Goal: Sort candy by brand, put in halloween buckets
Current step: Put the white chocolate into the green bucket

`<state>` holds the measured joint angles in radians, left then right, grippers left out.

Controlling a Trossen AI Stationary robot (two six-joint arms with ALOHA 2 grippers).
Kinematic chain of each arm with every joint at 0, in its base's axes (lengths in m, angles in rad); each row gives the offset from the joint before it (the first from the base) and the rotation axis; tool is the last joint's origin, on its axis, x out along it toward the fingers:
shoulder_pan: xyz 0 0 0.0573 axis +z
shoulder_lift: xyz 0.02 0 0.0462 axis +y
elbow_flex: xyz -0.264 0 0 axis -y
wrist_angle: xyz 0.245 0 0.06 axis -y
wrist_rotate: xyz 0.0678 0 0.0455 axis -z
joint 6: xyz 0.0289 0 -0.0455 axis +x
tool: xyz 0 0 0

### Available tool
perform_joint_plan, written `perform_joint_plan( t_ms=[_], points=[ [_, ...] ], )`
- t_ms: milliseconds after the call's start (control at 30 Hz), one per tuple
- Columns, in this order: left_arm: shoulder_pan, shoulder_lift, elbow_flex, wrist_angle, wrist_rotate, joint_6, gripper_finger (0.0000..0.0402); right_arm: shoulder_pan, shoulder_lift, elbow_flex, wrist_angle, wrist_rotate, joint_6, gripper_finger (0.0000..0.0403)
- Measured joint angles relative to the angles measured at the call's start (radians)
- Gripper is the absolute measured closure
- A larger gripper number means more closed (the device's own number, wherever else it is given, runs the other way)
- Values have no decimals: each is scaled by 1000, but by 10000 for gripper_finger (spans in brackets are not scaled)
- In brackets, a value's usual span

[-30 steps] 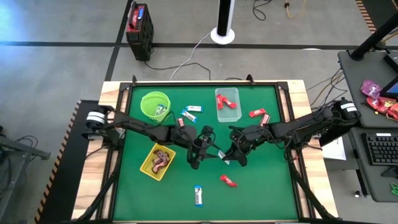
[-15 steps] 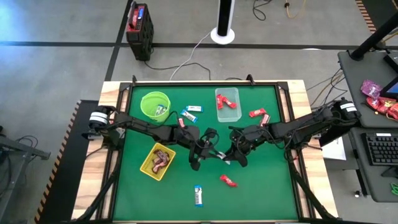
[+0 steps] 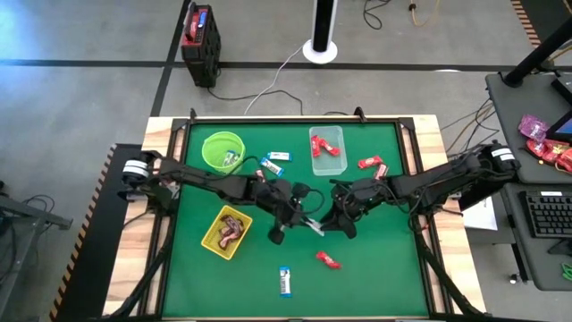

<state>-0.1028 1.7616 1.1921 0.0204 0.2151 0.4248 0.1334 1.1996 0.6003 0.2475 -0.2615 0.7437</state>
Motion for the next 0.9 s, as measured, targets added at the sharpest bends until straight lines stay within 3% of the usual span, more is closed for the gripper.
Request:
perform_joint_plan(
  t_ms=[100, 333, 567, 733, 900],
  points=[
    [0, -33, 70, -236, -76, 5, 397, -7, -12, 1, -5, -1, -1, 215],
    [41, -123, 196, -829, -402, -23, 398, -8, -20, 1, -10, 24, -29, 211],
    [195, -282, 174, -1163, -714, -214, 398, -8, -20, 1, -27, 81, -65, 211],
    [406, -378, 99, -1183, -723, -265, 398, -8, -20, 1, -31, 134, -91, 211],
    [577, -411, 5, -1157, -641, -332, 392, -8, -20, 1, -32, 158, -104, 211]
  ],
)
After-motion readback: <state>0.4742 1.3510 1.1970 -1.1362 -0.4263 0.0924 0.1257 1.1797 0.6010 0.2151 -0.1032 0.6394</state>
